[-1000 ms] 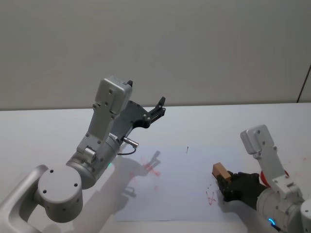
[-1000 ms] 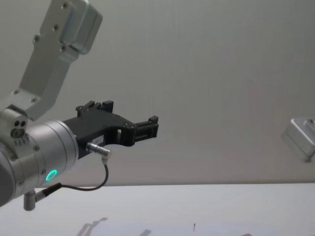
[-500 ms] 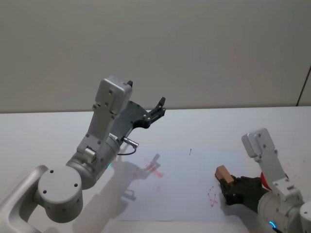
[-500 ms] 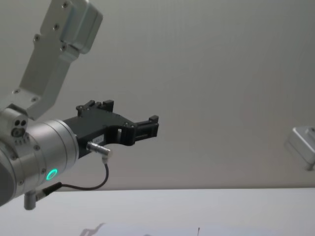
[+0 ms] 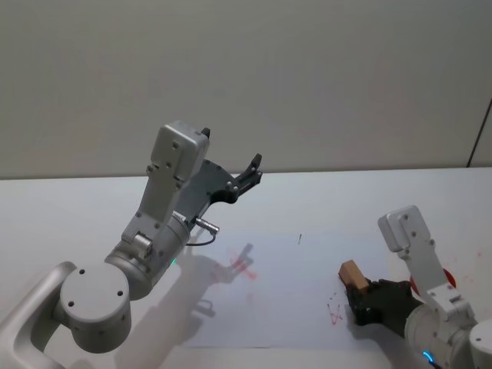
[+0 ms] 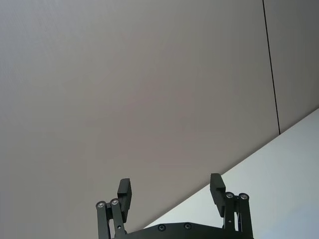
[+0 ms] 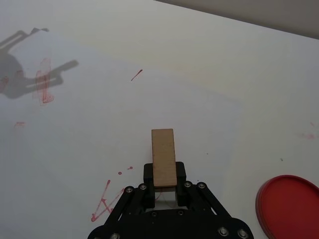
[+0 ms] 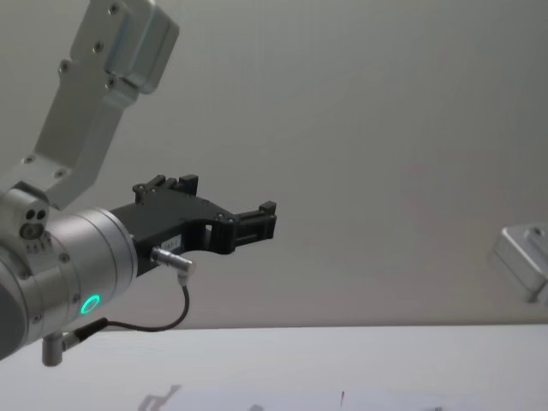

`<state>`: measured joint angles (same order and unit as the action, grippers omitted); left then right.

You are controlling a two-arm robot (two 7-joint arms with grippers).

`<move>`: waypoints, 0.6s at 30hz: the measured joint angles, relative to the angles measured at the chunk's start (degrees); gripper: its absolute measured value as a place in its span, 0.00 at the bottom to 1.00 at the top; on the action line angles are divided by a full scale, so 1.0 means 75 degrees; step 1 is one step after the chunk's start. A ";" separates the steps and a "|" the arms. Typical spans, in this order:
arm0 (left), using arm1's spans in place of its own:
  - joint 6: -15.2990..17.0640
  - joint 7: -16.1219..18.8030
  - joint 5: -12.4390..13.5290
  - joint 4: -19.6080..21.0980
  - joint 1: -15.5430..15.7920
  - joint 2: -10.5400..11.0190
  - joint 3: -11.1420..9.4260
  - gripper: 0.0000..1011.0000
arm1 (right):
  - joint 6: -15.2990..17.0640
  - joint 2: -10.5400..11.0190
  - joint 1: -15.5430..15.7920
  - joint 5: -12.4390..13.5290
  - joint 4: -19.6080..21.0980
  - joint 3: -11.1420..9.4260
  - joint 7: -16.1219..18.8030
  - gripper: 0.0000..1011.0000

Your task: Use the one hand to pick up the stamp and affix it onto the A4 paper.

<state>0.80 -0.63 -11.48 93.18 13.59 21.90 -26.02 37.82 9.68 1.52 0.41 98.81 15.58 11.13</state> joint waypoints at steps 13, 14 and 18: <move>0.0000 0.0000 0.0000 0.0000 0.0000 0.0000 0.0000 0.99 | -0.0728 -0.0057 -0.0185 -0.0054 0.0303 -0.0014 0.0156 0.21; 0.0000 0.0000 0.0000 0.0000 0.0000 0.0000 0.0000 0.99 | -0.0773 -0.0060 -0.0202 -0.0045 0.0353 -0.0021 0.0161 0.21; 0.0000 0.0000 0.0000 0.0000 0.0000 -0.0001 0.0000 0.99 | -0.1004 -0.0075 -0.0254 0.0032 0.0561 -0.0065 0.0170 0.21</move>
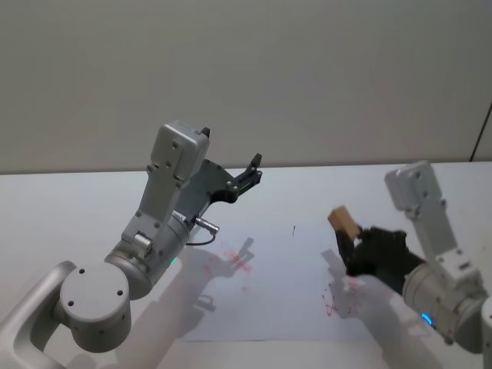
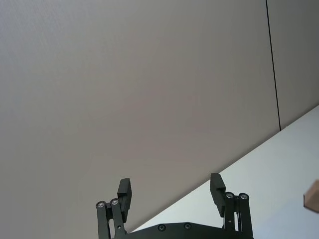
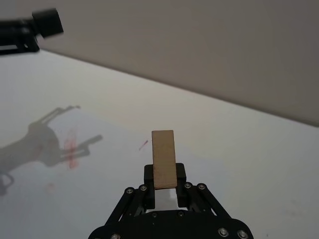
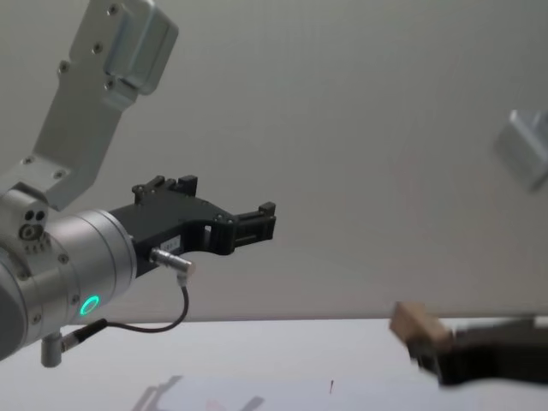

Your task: Use the one hand to pick up the stamp and affix it onto the A4 paper.

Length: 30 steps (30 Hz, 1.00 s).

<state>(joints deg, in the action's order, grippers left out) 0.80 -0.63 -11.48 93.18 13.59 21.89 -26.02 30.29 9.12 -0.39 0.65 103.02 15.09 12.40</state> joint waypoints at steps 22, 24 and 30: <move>0.0000 0.0000 0.0000 0.0000 0.0000 0.0000 0.0000 0.99 | -0.0316 0.0244 0.0624 0.0844 0.1401 -0.0492 -0.0921 0.21; 0.0000 0.0000 0.0000 0.0000 0.0000 0.0000 0.0000 0.99 | -0.0212 0.0288 0.0760 0.0931 0.1495 -0.0542 -0.1048 0.21; 0.0000 0.0000 0.0000 0.0000 0.0000 0.0001 0.0000 0.99 | 0.0087 0.0405 0.1153 0.1145 0.1685 -0.0679 -0.1337 0.21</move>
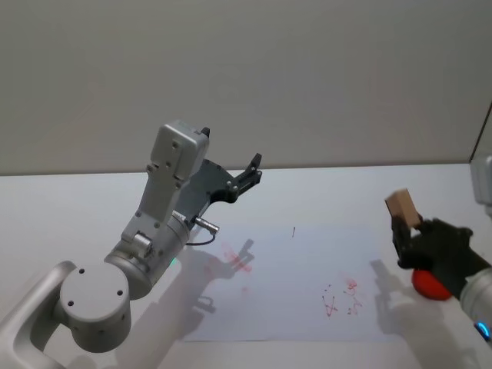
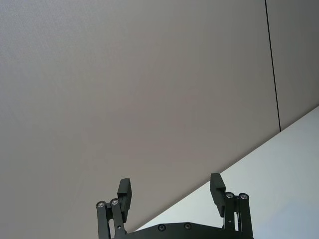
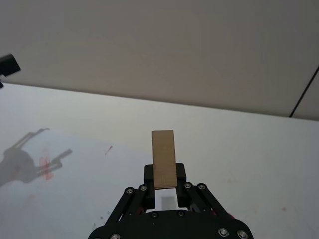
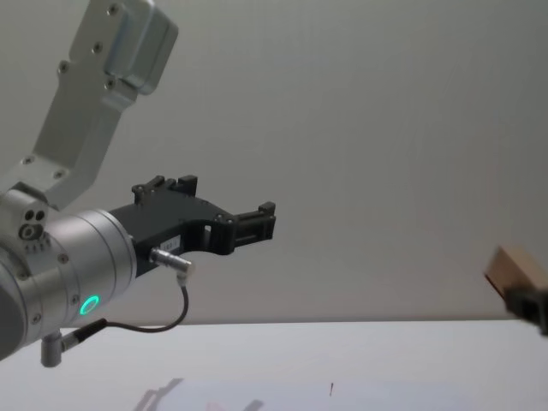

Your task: Use the one hand to pick up the stamp and affix it onto the A4 paper.

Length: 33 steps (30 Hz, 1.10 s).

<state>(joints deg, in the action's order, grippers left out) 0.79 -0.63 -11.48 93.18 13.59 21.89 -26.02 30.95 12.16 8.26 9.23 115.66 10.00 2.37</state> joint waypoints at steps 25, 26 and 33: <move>0.0000 0.0000 0.0000 0.0000 0.0000 -0.0001 0.0000 0.99 | 0.1172 0.0414 0.0752 0.0080 -0.0250 -0.0474 -0.0649 0.21; 0.0000 0.0000 0.0000 0.0000 0.0000 0.0000 0.0000 0.99 | 0.1176 0.0422 0.0741 0.0067 -0.0269 -0.0479 -0.0645 0.21; 0.0000 0.0000 0.0000 0.0000 0.0000 0.0000 0.0000 0.99 | 0.1182 0.0472 0.0540 -0.0174 -0.0470 -0.0495 -0.0469 0.21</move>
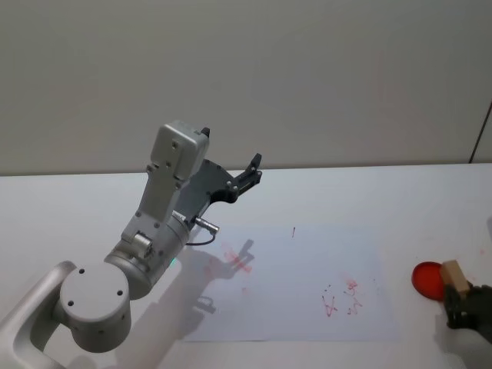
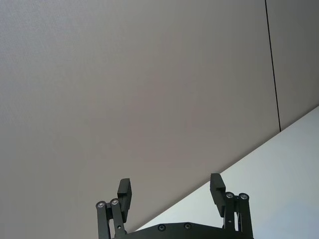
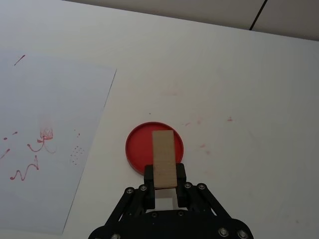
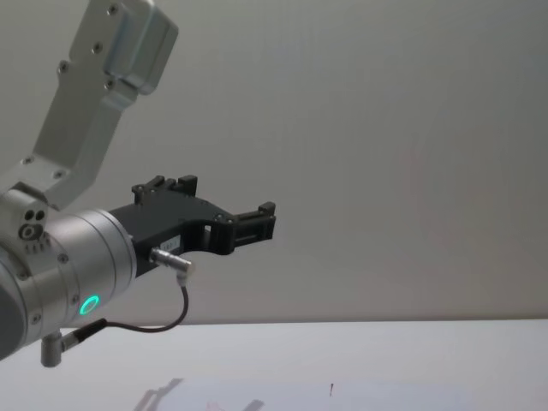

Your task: Use the one hand to pick up the stamp and affix it onto the A4 paper.

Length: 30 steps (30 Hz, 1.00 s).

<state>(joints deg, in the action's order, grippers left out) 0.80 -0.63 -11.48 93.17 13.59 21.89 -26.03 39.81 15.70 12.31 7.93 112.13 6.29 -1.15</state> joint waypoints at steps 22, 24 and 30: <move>0.0000 0.0000 0.0000 0.0000 0.0000 0.0000 0.0000 0.99 | -0.0138 -0.0136 -0.0607 -0.0427 -0.0590 0.0093 0.0581 0.21; 0.0000 0.0000 0.0000 0.0000 0.0000 0.0000 0.0000 0.99 | -0.0146 -0.0165 -0.0613 -0.0425 -0.0630 0.0095 0.0588 0.21; 0.0000 0.0000 0.0000 0.0000 0.0000 0.0000 0.0000 0.99 | -0.0159 -0.0211 -0.0626 -0.0416 -0.0691 0.0098 0.0600 0.26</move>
<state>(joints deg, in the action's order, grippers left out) 0.80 -0.63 -11.48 93.18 13.59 21.89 -26.02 38.62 14.11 7.61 4.81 106.95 7.02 3.36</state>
